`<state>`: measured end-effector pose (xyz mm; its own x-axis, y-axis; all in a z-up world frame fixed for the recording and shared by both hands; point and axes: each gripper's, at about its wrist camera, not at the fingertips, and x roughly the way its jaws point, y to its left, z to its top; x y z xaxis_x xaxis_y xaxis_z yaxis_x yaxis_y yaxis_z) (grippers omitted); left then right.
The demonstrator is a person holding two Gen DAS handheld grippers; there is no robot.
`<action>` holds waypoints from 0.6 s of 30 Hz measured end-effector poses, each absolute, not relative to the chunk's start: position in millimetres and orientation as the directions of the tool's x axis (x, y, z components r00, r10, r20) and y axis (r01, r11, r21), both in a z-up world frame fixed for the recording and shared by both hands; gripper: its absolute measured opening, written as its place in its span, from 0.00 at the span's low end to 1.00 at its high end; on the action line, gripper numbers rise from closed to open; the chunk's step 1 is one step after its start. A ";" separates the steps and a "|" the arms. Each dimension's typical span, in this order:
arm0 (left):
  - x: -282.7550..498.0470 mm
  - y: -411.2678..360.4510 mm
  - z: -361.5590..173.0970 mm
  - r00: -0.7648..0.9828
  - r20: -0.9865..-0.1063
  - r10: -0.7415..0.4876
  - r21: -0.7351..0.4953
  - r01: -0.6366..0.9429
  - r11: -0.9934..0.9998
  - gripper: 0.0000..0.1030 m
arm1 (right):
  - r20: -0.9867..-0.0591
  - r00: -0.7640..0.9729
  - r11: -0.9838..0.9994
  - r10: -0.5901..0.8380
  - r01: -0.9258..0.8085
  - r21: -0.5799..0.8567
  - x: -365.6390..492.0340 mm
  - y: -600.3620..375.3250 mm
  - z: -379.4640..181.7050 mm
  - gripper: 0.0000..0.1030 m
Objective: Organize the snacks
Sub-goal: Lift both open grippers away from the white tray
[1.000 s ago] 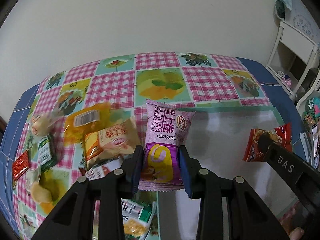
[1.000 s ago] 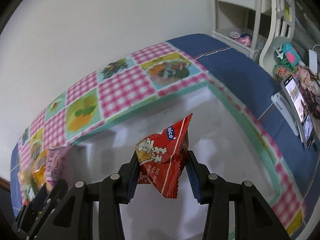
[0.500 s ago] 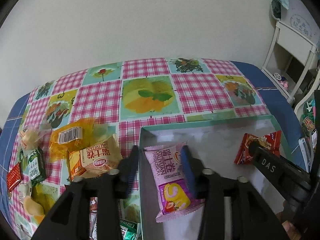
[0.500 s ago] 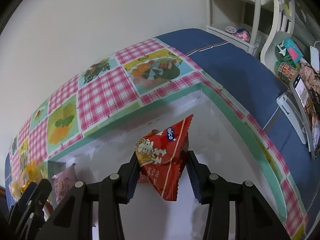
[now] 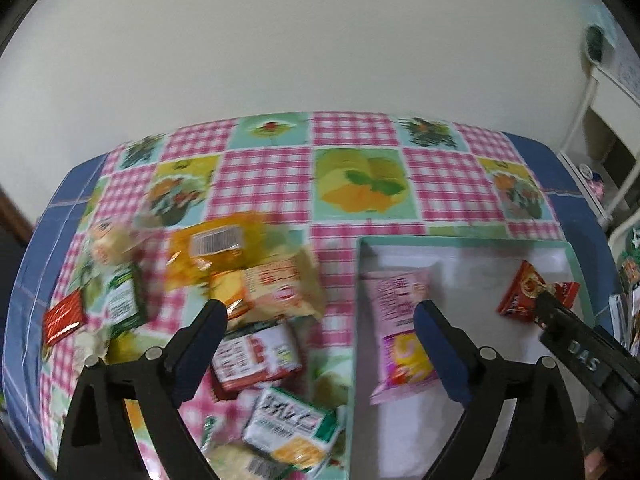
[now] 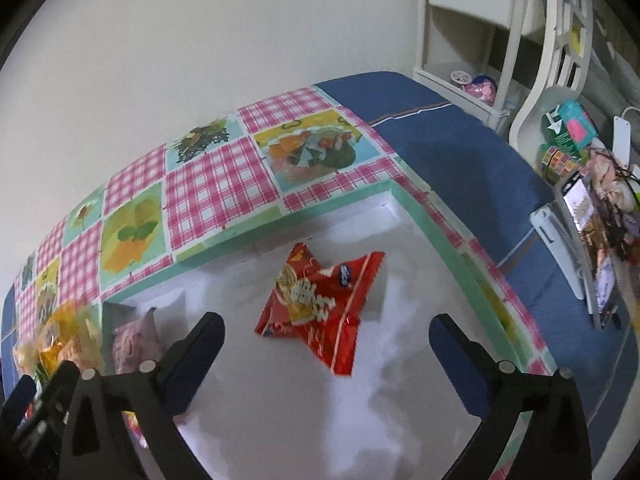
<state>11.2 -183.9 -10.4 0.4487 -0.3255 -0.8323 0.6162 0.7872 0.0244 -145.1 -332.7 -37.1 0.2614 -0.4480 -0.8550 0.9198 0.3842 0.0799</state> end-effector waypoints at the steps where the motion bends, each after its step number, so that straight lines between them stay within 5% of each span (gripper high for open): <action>1: 11.8 -178.5 -8.7 0.453 -0.831 -0.323 0.022 0.608 0.794 0.97 | -0.855 0.269 0.387 -0.443 0.918 0.088 -145.9 -329.7 -35.2 1.00; 12: 11.3 -122.6 9.3 0.494 -0.799 -0.343 -0.022 0.546 0.837 0.99 | -0.836 0.338 0.471 -0.432 0.875 0.110 -136.8 -276.0 -8.5 1.00; 18: 10.5 -99.8 11.2 0.486 -0.793 -0.367 -0.063 0.534 0.843 0.99 | -0.801 0.454 0.484 -0.390 0.841 0.241 -142.0 -252.9 0.4 1.00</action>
